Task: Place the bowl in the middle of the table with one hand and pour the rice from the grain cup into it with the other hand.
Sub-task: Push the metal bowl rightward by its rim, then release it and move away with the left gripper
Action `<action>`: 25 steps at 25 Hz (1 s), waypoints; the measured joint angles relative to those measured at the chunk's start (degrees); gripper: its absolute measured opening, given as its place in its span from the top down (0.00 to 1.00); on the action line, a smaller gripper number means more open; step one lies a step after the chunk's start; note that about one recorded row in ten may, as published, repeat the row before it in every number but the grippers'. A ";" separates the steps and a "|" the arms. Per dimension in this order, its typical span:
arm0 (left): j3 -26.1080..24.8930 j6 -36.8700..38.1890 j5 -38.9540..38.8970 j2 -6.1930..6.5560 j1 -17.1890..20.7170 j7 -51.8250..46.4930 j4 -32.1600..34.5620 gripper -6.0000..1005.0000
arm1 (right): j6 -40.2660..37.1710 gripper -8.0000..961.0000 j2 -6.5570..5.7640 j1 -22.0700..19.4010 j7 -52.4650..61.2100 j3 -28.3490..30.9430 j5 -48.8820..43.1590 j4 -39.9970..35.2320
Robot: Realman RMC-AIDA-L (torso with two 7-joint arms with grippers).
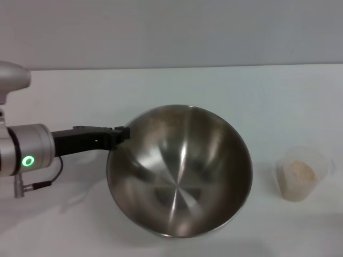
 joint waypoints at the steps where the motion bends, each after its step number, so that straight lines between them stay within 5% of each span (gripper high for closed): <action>1: 0.00 0.00 0.00 0.00 0.00 0.00 0.00 0.95 | 0.01 0.19 -0.01 0.00 -0.03 0.00 0.00 0.00; 25: 2.60 3.84 0.10 0.24 -2.30 0.55 4.67 0.94 | 0.20 0.19 -0.09 -0.02 -0.37 0.00 0.00 -0.18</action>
